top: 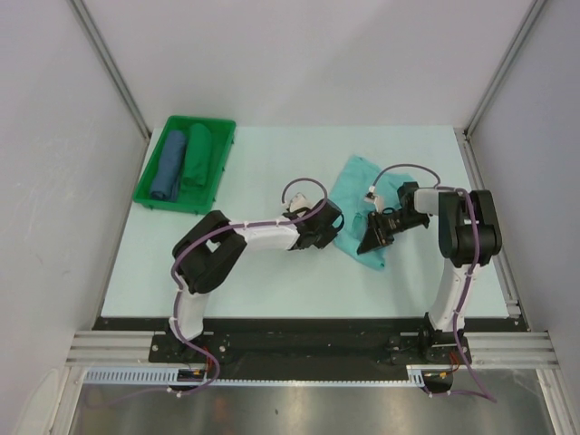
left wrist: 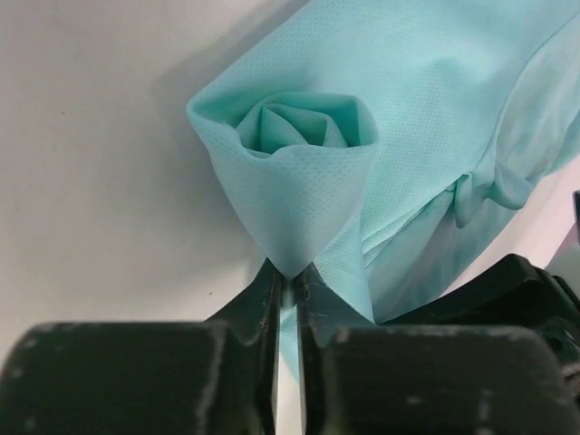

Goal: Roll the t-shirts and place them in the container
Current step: Roll the T-shirt to the center of the board.

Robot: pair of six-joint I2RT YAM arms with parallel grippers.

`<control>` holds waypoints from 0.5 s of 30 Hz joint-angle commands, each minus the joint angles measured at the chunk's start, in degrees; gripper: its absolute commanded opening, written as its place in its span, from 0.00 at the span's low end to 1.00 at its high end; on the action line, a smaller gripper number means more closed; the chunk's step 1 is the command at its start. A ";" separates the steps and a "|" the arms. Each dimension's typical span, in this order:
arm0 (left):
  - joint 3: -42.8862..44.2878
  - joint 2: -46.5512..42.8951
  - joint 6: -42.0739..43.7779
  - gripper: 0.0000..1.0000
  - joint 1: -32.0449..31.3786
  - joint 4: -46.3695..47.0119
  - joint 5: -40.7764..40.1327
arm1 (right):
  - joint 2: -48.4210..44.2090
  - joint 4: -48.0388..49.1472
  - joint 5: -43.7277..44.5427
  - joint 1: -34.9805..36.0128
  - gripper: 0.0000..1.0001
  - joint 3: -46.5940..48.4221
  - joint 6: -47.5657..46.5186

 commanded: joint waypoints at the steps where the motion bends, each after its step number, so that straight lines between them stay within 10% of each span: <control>1: 2.57 0.97 -0.97 0.00 -0.35 -7.33 -2.14 | -4.12 0.23 6.49 -0.33 0.35 0.70 -1.73; 5: 4.41 0.62 -1.32 0.00 -0.35 -12.25 -1.53 | -12.35 4.43 11.48 -0.33 0.55 -1.39 -1.29; 15: 5.91 0.44 0.00 0.00 0.35 -16.74 2.86 | -46.26 26.22 32.05 11.15 0.63 -22.90 -3.13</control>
